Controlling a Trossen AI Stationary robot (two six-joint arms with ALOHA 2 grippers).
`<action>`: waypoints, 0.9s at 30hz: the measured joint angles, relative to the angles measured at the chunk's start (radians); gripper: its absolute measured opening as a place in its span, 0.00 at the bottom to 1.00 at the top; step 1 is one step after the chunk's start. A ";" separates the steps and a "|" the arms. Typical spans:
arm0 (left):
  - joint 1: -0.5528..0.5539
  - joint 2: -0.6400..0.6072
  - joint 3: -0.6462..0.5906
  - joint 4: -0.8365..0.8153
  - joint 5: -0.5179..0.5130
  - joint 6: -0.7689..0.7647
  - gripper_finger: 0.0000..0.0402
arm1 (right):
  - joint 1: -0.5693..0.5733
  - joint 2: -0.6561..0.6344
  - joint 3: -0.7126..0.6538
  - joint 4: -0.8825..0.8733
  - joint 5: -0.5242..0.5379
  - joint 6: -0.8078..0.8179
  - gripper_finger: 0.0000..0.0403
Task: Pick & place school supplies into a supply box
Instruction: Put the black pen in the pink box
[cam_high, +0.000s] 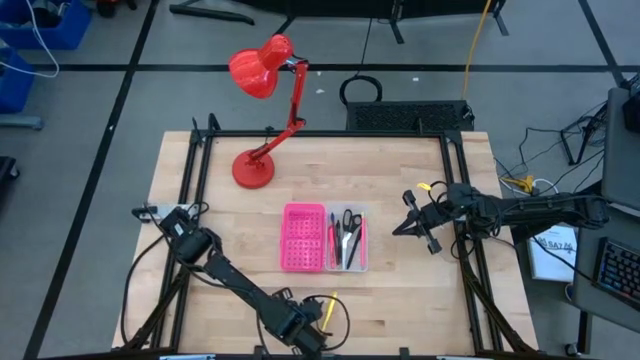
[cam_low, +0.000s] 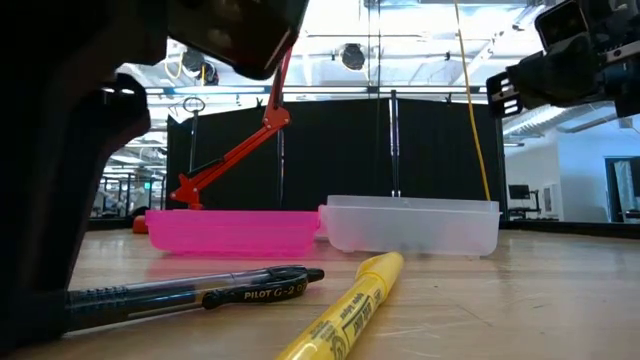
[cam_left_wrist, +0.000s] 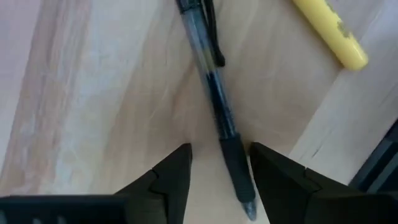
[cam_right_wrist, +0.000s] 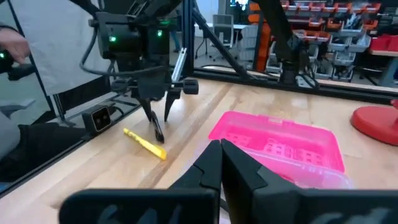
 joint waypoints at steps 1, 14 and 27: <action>0.000 0.012 0.001 -0.005 0.008 0.010 0.44 | 0.000 0.005 0.000 -0.001 0.002 0.001 0.00; 0.033 0.073 0.006 -0.011 0.159 -0.120 0.10 | 0.000 0.021 -0.002 0.003 -0.002 0.026 0.00; 0.054 0.056 0.095 -0.063 0.123 -0.231 0.09 | 0.001 0.021 -0.020 0.003 -0.003 0.018 0.00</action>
